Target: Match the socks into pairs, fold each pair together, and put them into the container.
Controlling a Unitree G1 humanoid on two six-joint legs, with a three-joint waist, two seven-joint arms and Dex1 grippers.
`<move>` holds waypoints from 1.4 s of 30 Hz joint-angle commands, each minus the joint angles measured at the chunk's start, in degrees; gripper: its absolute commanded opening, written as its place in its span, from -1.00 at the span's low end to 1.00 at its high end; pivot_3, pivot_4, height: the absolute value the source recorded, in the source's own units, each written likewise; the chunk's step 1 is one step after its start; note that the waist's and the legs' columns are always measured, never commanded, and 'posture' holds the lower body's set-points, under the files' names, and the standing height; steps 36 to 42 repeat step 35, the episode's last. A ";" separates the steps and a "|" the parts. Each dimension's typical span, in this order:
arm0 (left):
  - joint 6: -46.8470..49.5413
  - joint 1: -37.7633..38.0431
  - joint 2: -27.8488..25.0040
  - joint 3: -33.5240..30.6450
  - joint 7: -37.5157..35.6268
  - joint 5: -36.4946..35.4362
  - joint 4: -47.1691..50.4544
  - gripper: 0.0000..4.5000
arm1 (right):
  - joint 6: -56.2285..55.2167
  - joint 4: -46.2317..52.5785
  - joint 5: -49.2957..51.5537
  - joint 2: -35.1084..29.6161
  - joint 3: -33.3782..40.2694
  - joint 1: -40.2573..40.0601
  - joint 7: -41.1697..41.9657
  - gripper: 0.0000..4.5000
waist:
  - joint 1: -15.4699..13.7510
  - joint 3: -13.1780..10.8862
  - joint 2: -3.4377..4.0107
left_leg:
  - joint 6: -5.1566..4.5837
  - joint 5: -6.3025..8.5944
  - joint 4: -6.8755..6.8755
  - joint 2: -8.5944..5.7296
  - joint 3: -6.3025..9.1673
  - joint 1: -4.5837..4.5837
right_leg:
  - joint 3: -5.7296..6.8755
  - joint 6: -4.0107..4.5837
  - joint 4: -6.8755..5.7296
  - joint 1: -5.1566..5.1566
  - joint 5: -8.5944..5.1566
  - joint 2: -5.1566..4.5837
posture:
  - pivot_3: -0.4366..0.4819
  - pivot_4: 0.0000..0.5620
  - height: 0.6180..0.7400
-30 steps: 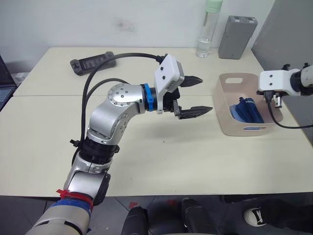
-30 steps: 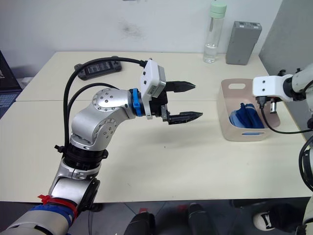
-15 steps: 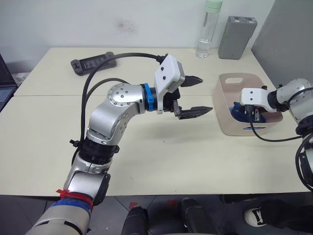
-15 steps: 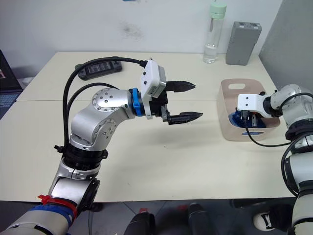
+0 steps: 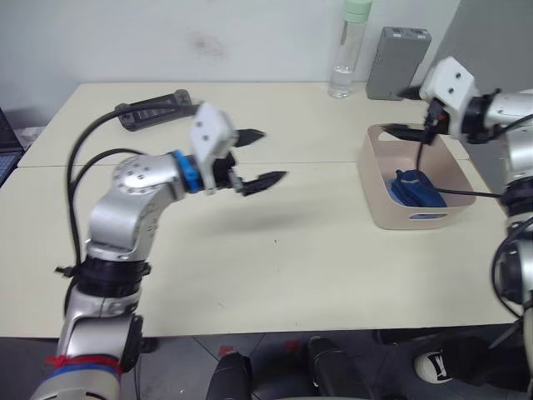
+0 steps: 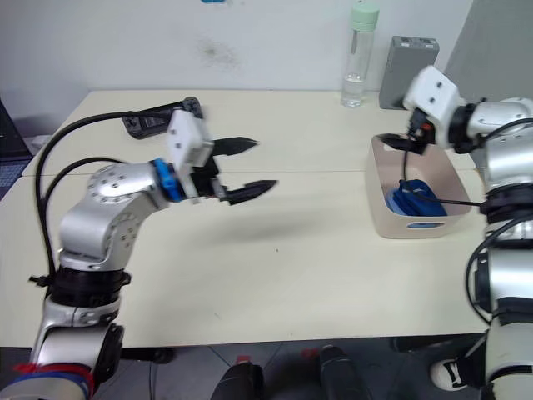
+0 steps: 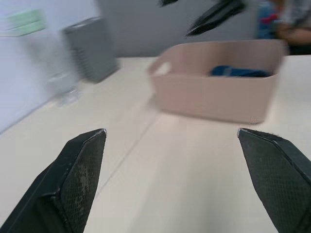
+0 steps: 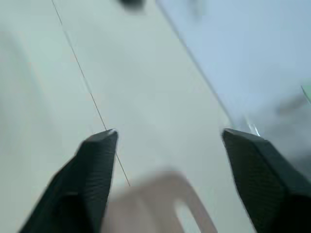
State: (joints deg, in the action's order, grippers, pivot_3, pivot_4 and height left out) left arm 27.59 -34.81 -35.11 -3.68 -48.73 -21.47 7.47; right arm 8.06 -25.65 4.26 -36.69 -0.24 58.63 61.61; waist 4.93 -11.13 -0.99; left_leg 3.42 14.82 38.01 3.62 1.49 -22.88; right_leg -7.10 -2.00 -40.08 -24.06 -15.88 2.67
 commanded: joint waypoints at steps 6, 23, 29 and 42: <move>-3.37 14.13 0.91 -7.80 10.98 2.75 7.21 1.00 | 20.59 33.82 6.59 11.29 -1.07 -19.09 -15.44 0.98 | -1.97 0.02 -0.03 | 0.02 0.00 0.01 -0.07 -0.02 -0.14 | 0.00 -0.01 0.12 -0.04 -0.01 -0.10 | -0.05 -0.47 1.00; -9.33 39.15 14.46 -5.38 26.71 10.01 13.75 1.00 | 14.48 39.69 -1.47 16.84 -5.85 -43.68 -33.03 0.98 | -1.68 0.20 -0.23 | 0.05 -0.02 -0.01 -0.01 -0.08 0.03 | -0.10 -0.17 0.11 0.02 -0.10 0.04 | -0.05 -0.47 1.00; -10.70 39.48 14.81 -5.11 27.65 11.13 12.83 1.00 | 14.80 39.06 -0.31 17.62 -5.96 -44.27 -33.64 0.98 | -1.66 0.22 -0.27 | 0.05 -0.02 -0.01 -0.02 -0.12 0.04 | -0.14 -0.18 0.12 0.02 -0.11 0.04 | -0.05 -0.47 1.00; -11.44 39.40 14.86 -4.78 27.35 11.27 12.25 1.00 | 14.35 38.38 -0.61 17.50 -6.18 -44.04 -33.54 0.98 | -1.66 0.23 -0.28 | 0.05 -0.02 -0.02 -0.02 -0.12 0.04 | -0.13 -0.21 0.13 0.02 -0.13 0.04 | -0.05 -0.47 1.00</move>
